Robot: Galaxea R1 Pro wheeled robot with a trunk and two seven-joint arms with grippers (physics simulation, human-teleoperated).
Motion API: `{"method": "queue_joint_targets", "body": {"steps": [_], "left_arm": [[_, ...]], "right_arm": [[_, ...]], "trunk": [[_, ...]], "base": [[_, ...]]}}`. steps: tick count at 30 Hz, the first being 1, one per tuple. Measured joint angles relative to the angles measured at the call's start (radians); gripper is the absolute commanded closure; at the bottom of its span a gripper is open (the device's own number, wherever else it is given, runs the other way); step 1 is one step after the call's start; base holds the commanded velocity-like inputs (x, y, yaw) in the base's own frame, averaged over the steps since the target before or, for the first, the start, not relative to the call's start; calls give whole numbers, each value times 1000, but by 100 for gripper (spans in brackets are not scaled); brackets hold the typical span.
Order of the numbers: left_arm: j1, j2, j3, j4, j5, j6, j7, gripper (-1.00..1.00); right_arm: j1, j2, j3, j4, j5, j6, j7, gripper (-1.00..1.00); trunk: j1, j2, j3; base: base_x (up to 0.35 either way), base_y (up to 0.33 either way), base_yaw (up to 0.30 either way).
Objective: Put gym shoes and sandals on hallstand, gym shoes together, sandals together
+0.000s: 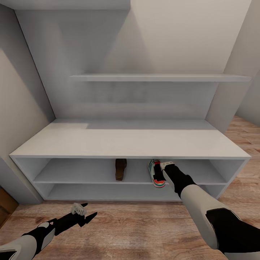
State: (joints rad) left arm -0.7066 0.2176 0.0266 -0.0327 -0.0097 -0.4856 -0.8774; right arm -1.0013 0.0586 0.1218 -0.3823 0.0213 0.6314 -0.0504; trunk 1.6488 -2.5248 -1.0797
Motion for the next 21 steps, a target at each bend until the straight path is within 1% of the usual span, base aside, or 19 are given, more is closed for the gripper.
{"method": "queue_joint_targets", "body": {"steps": [10,21], "left_arm": [[0,0,0,0,0,0,0,-100],[0,0,0,0,0,0,0,-100]], "right_arm": [[0,-3,-1,0,1,-1,-3,100],[0,-6,-1,0,0,-1,-3,100]], "trunk": [[0,0,0],[0,0,0]], "base": [[3,0,0],[55,0,0]]}}
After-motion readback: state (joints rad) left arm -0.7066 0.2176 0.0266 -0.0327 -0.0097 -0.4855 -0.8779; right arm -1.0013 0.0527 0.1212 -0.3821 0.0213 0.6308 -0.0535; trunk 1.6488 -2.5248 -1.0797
